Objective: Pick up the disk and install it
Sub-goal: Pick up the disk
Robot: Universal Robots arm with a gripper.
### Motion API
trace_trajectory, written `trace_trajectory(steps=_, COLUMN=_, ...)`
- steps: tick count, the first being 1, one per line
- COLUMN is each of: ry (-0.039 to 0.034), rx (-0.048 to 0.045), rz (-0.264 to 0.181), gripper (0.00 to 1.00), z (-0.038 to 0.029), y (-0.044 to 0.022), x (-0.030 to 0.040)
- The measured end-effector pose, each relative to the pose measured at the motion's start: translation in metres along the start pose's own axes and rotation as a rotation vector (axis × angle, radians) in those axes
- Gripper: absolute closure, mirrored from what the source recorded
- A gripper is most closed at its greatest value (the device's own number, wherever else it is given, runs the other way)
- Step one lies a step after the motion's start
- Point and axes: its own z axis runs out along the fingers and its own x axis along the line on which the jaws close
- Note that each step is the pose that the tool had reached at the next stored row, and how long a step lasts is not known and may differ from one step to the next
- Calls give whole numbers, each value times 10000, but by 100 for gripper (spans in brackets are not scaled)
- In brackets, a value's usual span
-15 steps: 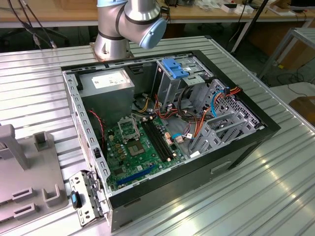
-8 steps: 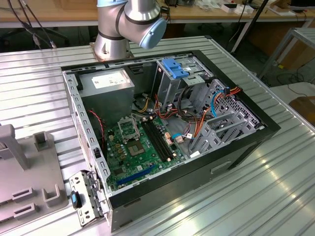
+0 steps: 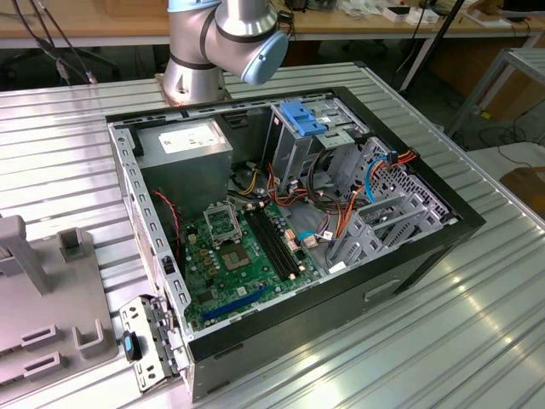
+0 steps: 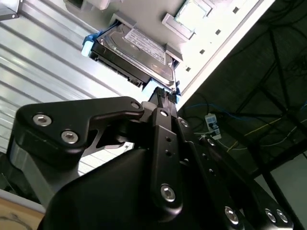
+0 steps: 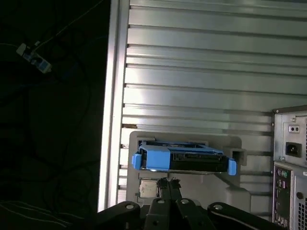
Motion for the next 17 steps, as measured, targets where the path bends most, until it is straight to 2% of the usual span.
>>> trace_trajectory(steps=11, ry=62, rx=-35, rz=-1474, gripper=89, z=0, y=0, x=11)
trace_trajectory(steps=14, ry=93, rx=-53, rz=-2202, gripper=89, z=1, y=0, x=14)
trace_trajectory(steps=17, ry=114, rx=-64, rz=-2698, gripper=89, z=0, y=0, x=16)
